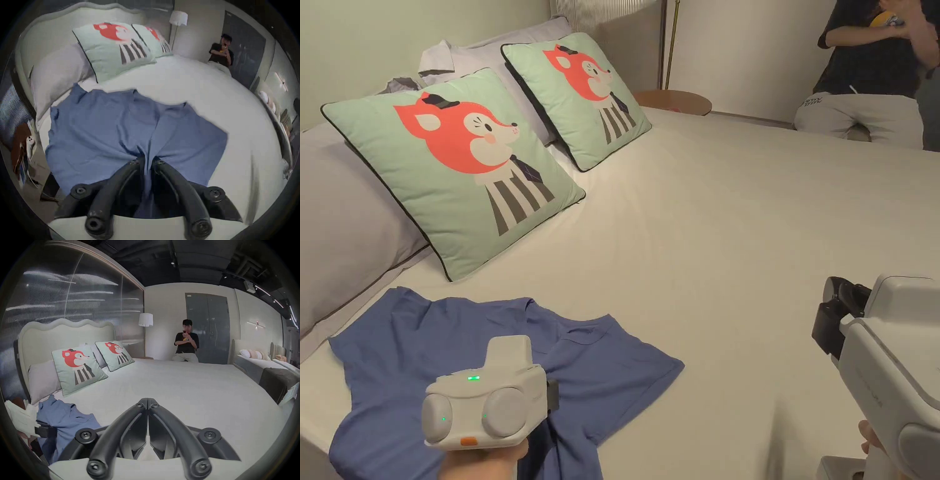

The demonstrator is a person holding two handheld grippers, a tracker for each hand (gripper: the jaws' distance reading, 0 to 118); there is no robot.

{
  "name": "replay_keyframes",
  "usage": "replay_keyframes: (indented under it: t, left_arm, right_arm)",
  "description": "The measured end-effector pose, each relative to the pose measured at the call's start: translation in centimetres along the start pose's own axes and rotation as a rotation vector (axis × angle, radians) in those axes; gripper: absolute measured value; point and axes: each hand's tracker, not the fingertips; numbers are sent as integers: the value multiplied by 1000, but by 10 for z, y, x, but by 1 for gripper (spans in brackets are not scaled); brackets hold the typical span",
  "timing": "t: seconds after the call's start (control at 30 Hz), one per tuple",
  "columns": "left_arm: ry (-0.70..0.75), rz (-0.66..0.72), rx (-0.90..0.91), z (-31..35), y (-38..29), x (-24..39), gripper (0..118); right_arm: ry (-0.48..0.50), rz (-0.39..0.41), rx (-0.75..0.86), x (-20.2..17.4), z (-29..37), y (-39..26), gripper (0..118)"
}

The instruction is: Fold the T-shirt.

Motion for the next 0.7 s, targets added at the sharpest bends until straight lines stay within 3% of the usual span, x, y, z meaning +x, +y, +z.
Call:
replay_keyframes:
  t: [0.2, 0.47, 0.7]
  left_arm:
    - [-83, 3, 177, 71, 34, 23, 3]
    - [-413, -84, 557, 192, 79, 101, 3]
    - [-749, -118, 653, 251, 76, 187, 3]
  right_arm:
    - [-39, -19, 81, 21, 43, 24, 0]
    - [-133, -48, 186, 87, 98, 33, 0]
    - [-261, -52, 257, 121, 173, 48, 0]
